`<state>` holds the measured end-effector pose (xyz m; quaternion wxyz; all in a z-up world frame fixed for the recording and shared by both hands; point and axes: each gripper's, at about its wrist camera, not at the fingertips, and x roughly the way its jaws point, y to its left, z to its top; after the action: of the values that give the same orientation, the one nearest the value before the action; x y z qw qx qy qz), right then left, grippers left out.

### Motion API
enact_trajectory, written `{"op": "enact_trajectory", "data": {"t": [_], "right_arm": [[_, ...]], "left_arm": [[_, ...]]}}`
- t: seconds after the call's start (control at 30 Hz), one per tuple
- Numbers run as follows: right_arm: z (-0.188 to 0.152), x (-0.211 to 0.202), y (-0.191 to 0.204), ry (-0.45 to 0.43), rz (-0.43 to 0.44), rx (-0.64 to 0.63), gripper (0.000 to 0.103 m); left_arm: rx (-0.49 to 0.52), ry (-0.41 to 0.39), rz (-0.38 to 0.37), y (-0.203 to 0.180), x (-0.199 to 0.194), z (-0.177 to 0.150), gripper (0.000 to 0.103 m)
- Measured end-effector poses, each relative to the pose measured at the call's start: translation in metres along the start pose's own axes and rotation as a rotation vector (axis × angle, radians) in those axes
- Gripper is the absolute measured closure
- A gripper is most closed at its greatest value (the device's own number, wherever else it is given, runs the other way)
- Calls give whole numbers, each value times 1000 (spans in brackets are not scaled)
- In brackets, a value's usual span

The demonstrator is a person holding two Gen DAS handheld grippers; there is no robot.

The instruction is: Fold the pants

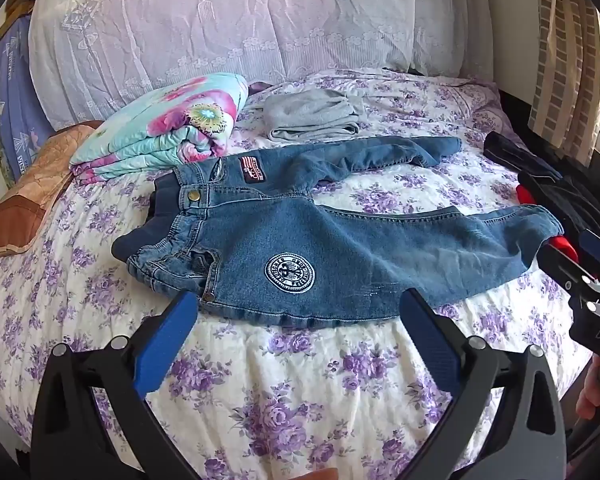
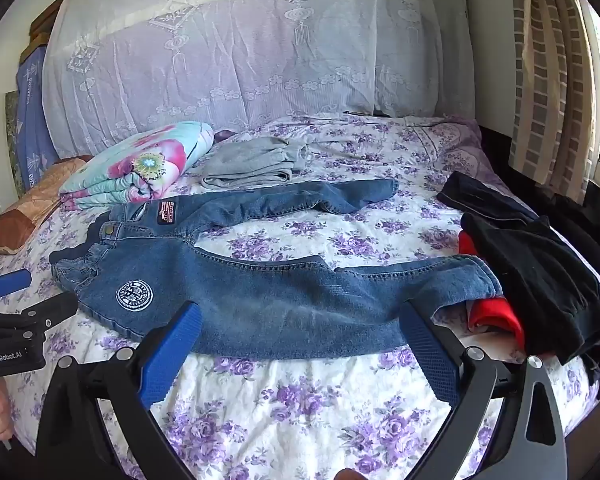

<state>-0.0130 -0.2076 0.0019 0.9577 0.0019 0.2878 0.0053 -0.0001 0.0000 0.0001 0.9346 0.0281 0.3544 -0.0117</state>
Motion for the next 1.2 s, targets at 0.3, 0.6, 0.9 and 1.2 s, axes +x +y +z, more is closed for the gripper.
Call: {"op": "enact_trajectory", "data": {"t": [0.3, 0.6, 0.9, 1.2], "right_arm": [[1, -1, 1, 4, 3, -5, 3], [-1, 1, 2, 7, 0, -7, 3], [-1, 1, 4, 12, -1, -8, 3], [-4, 2, 3, 13, 2, -9, 3]], "left_arm": [[-16, -3, -3, -1, 1, -1, 4], [-15, 0, -7, 1, 4, -3, 4], [-9, 7, -12, 2, 3, -2, 4], [-13, 7, -8, 2, 4, -2, 4]]}}
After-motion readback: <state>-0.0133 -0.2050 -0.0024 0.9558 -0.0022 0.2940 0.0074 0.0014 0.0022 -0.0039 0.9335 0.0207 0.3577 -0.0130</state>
